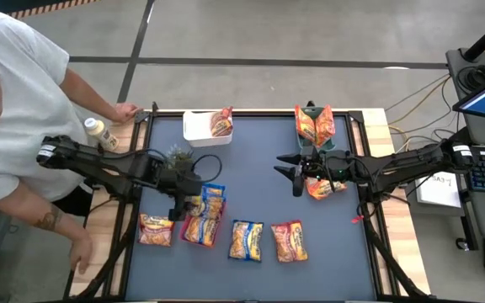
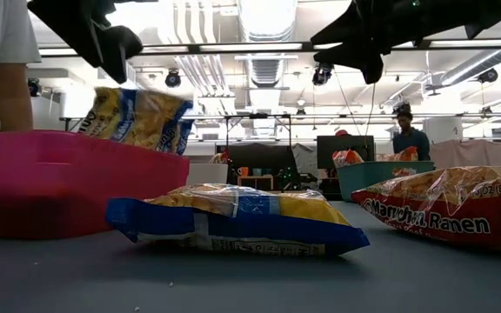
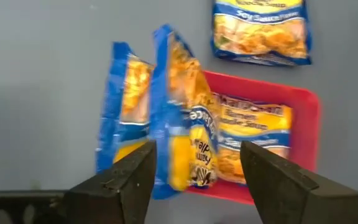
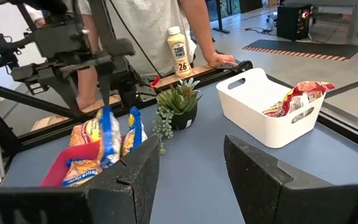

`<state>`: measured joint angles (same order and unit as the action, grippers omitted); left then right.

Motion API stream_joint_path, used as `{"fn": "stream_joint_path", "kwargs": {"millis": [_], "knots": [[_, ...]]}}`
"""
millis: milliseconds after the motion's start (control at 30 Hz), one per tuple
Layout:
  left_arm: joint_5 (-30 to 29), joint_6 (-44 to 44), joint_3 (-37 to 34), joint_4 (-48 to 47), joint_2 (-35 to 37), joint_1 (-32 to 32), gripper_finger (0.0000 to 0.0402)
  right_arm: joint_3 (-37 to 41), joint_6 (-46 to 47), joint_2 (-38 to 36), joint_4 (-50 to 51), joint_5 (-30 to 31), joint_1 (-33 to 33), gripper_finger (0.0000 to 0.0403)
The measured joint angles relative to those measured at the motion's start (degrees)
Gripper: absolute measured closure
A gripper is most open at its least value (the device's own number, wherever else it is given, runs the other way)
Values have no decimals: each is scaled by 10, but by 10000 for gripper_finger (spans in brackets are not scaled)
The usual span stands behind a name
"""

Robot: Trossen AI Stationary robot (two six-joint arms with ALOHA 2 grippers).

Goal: Sort Maruchan noodles
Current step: Put the top blue noodle pack into the red bin

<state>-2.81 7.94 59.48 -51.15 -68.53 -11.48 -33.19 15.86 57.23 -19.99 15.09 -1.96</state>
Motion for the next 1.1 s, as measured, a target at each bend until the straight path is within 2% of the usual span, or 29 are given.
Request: {"fn": "stream_joint_path", "kwargs": {"millis": [133,233,500,733,967,1100], "knots": [[-86,4,-13,9,21,-31,229,0,0,0,0,0,0,234],[-129,4,-37,40,38,-49,272,0,1,0,0,0,0,234],[-172,-13,-116,178,71,-52,391,0,2,0,0,0,0,234],[-179,-35,-179,291,94,-52,397,0,6,3,0,0,0,234],[-194,-18,-247,357,114,-52,401,0,7,11,-5,0,0,234],[-193,4,-270,365,122,-52,401,0,7,24,-15,0,0,234]]}}
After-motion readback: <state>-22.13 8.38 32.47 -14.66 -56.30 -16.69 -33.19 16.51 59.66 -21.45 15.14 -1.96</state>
